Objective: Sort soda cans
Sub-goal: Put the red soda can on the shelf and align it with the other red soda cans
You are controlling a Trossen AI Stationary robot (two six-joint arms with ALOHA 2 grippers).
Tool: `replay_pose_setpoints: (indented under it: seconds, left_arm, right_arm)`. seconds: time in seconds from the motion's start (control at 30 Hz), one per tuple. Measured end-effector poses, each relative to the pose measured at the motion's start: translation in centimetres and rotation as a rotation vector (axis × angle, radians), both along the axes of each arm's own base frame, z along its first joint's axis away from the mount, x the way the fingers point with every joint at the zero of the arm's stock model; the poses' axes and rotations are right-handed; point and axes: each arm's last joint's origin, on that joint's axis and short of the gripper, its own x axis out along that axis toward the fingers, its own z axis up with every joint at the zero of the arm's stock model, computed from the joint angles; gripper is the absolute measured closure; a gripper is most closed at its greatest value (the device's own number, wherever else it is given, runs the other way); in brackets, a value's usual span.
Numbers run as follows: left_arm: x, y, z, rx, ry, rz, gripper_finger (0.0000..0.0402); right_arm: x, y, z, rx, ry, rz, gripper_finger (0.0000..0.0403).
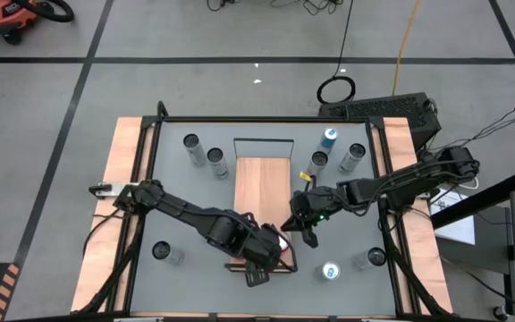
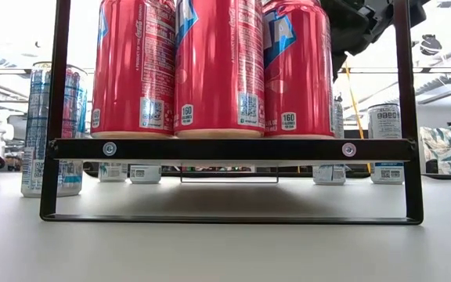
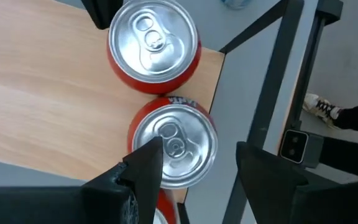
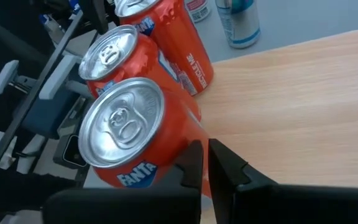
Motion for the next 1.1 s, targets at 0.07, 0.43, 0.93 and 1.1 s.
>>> replay_pose_setpoints:
  seconds: [0.07, 0.43, 0.93, 1.1]
  left_arm:
    - [0.1, 0.1, -0.1, 0.004, 0.007, 0.004, 0.0199]
    - [0.3, 0.3, -0.5, 0.058, -0.004, 0.028, 0.0199]
    - [0.1, 0.8, -0.1, 0.050, -0.010, 0.143, 0.0199]
    - [-0.5, 1.0, 1.1, 0.009, -0.027, 0.139, 0.0199]
  right_arm:
    - [0.0, -0.1, 0.0, 0.003, -0.001, -0.003, 0.0403]
    - [-0.3, 1.0, 0.0, 0.044, 0.020, 0.049, 0.0403]
    - [-0.5, 1.3, -0.1, 0.114, 0.066, 0.088, 0.0403]
    - [-0.8, 1.6, 0.0, 0.137, 0.091, 0.093, 0.0403]
